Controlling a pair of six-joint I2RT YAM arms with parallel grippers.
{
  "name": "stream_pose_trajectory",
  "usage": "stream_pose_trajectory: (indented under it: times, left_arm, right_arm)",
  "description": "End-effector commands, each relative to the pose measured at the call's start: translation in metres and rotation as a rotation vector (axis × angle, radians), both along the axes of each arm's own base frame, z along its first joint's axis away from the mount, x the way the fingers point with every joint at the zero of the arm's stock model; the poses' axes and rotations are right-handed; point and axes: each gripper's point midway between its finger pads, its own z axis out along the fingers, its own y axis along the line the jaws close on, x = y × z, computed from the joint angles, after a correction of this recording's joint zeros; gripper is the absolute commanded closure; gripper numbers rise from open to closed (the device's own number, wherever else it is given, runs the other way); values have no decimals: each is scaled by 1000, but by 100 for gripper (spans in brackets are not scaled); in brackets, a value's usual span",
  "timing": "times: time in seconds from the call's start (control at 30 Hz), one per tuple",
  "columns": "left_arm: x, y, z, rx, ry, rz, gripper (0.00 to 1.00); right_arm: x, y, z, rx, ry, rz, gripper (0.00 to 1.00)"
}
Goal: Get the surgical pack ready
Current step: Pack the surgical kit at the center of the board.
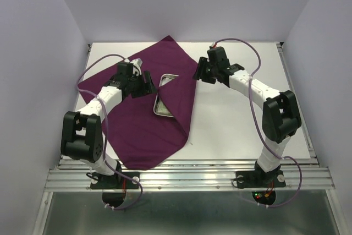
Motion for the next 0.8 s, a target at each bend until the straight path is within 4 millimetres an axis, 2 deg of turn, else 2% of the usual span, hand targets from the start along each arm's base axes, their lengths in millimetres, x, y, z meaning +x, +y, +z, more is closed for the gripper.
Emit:
stream_pose_trajectory:
  times: [0.0, 0.07, 0.4, 0.77]
  left_arm:
    - [22, -22, 28, -61, -86, -63, 26]
    - [24, -27, 19, -60, -62, -75, 27]
    - [37, -37, 2, -42, -29, -77, 27]
    - [45, -41, -11, -17, -6, -65, 27]
  right_arm:
    - [4, 1, 39, 40, -100, -5, 44]
    - [4, 1, 38, 39, -99, -5, 44]
    - [2, 1, 35, 38, -95, -2, 44]
    - [1, -4, 35, 36, -92, -5, 44]
